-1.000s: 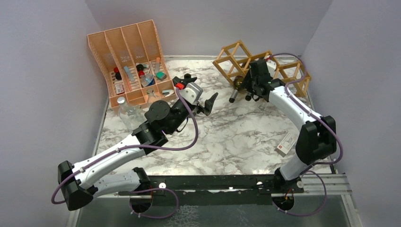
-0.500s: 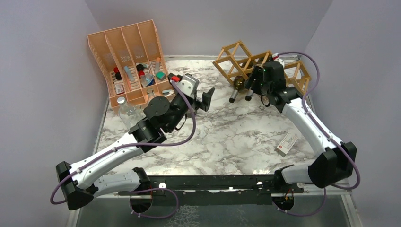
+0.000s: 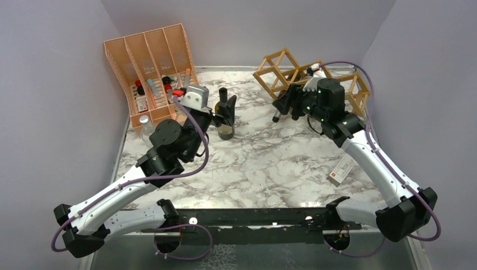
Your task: Put the wine bottle on the wine rack
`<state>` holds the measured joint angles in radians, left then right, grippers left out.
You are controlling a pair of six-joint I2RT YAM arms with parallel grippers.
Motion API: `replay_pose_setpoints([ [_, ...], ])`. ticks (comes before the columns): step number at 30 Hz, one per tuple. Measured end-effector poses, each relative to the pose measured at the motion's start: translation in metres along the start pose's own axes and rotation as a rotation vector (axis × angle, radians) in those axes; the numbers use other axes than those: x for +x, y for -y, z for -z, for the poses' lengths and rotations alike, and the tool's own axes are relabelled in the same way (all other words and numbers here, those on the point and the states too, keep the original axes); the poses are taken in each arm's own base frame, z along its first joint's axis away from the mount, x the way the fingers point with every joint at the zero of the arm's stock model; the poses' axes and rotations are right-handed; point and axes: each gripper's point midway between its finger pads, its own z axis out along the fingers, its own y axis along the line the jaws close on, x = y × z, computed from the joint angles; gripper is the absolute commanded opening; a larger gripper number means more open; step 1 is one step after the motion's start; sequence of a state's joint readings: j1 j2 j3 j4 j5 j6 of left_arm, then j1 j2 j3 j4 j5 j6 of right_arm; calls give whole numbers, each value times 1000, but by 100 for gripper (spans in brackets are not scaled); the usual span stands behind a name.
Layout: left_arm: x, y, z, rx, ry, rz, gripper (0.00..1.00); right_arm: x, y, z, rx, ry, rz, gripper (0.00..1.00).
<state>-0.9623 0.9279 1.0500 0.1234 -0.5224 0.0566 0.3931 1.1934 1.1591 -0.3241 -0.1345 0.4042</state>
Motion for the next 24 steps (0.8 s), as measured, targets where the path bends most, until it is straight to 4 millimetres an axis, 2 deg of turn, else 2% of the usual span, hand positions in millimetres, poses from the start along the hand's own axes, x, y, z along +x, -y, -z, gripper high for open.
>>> replay_pose_setpoints([
  [3,-12,-10,9,-26,31,28,99,10,-31,-8,-79,-28,45,68],
  [7,-24,-22,19,-62,61,52,99,23,-79,-28,-177,-69,113,68],
  [9,-27,-28,23,-81,70,59,99,29,-103,-41,-212,-81,151,68],
  [13,-35,-41,35,-125,95,83,99,40,-135,-65,-242,-95,216,69],
  [17,-35,-55,47,-164,118,105,99,39,-173,-100,-233,-79,294,69],
  [21,-39,-61,50,-191,131,118,99,40,-188,-130,-153,-63,331,69],
  [24,-36,-61,49,-201,123,114,99,41,-183,-141,-90,-57,341,66],
])
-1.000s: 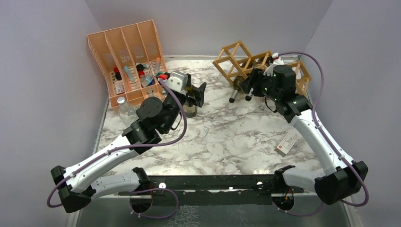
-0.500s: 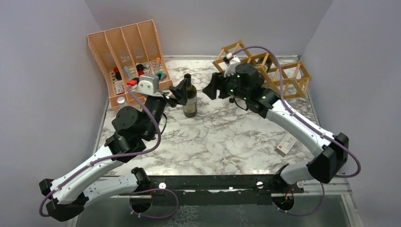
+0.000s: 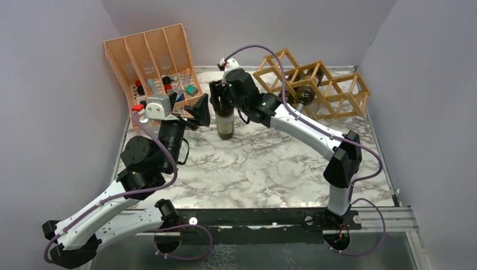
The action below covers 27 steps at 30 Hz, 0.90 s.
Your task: Put the wine bottle on the wine rack
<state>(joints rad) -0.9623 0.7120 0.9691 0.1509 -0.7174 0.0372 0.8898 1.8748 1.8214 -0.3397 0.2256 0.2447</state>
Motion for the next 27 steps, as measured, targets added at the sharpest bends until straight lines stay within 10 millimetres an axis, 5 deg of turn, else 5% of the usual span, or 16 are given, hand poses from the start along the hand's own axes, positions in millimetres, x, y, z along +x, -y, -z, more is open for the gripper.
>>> replay_pose_setpoints([
  [12,14,4,-7,-11,-31,-33,99,-7,16,-6,75,36,52,44],
  [21,21,6,-10,-12,-47,-53,99,6,19,-12,79,23,75,50],
  [23,21,7,-10,-12,-47,-53,99,11,20,-13,81,13,80,44],
  [27,21,7,-10,-12,-44,-51,99,11,21,-14,84,17,95,14],
])
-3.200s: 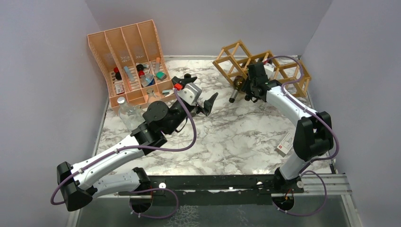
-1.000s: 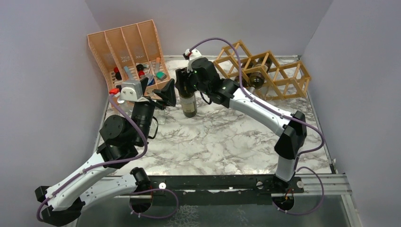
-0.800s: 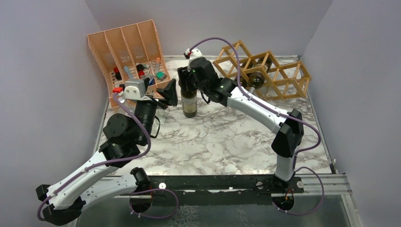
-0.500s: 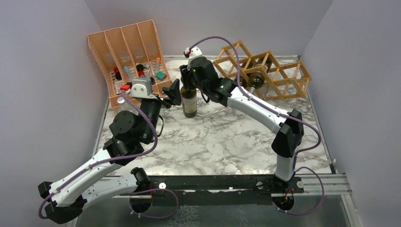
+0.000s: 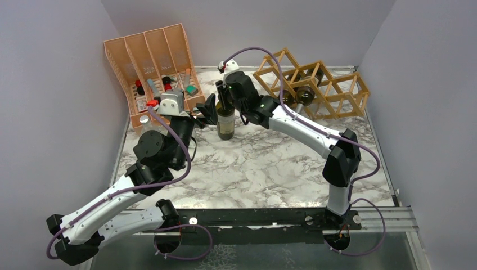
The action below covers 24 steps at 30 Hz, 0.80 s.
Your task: Put the wine bottle on the wine rack
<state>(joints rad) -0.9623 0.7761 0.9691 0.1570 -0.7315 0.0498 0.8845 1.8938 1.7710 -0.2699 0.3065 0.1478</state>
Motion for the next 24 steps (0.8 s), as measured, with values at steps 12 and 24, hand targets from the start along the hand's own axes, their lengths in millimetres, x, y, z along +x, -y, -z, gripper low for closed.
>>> replay_pose_setpoints([
  [12,4,4,-4,6,21,-17,99,11,23,36,53,8,12,1],
  [24,121,96,-12,464,-120,-299,99,-11,83,191,128,129,-87,1],
])
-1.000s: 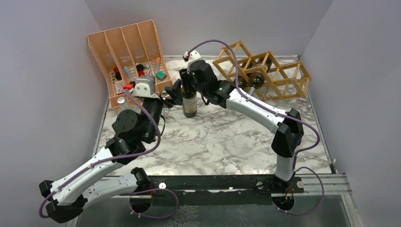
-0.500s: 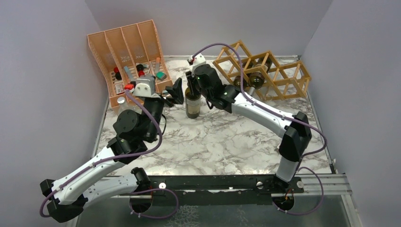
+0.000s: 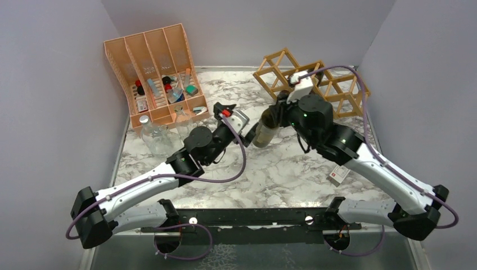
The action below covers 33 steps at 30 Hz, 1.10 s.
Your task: Put the wine bottle on the wine rack
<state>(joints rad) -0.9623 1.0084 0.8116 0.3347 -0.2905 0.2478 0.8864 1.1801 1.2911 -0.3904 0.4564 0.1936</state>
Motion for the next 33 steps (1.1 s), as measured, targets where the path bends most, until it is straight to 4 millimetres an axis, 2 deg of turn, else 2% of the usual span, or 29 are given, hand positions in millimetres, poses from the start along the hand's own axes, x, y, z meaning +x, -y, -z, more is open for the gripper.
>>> replay_pose_setpoints([
  [3,27,27,-8,118,-32,-23,99,-10,15,26,21,36,-44,1],
  [7,52,55,-12,262,-34,-24,99,-12,25,45,33,40,-70,1],
  [12,62,80,-11,425,6,-9,99,-5,29,53,35,14,-81,1],
  [18,71,112,-6,614,42,7,99,0,25,60,-6,-12,-90,1],
  [26,99,127,-12,662,-24,52,98,-1,13,67,-85,-18,-103,1],
  [33,89,132,-12,684,18,78,88,-7,5,78,-155,1,-116,1],
])
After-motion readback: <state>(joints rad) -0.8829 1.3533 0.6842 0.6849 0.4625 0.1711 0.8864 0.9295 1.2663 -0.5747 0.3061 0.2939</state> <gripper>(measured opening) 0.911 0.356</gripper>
